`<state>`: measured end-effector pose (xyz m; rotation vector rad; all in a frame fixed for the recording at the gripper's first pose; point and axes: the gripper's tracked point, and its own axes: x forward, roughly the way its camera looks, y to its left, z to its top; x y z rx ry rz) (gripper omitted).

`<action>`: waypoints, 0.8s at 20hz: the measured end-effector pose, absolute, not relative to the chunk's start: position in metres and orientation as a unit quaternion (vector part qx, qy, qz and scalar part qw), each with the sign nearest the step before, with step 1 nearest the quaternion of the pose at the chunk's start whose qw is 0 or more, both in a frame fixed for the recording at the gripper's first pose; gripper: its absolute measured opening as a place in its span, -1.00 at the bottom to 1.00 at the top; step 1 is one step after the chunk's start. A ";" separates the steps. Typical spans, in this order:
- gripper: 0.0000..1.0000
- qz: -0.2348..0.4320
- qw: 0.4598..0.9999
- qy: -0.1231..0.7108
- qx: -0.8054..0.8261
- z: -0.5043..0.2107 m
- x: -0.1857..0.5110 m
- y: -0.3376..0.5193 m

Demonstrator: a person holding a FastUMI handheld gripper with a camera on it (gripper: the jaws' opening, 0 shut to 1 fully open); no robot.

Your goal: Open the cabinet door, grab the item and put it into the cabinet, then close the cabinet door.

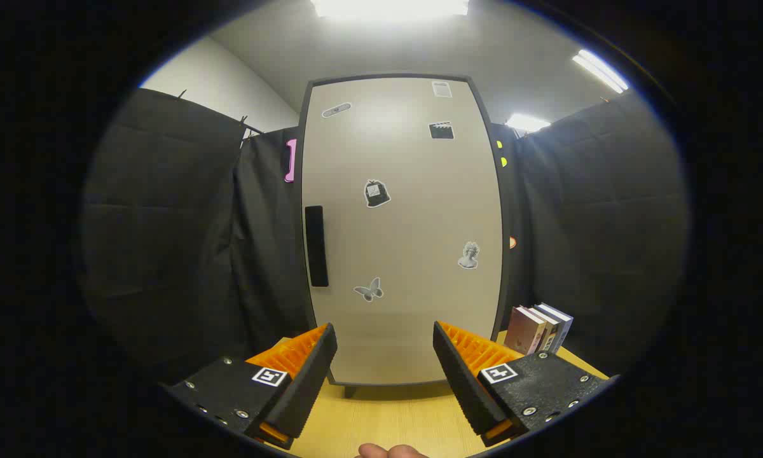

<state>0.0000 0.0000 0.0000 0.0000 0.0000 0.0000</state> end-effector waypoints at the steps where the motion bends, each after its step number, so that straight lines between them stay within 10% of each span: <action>1: 0.89 0.000 1.000 -0.005 0.001 0.004 0.000 0.000; 16: 0.89 -0.006 1.000 0.002 0.011 0.003 0.005 -0.002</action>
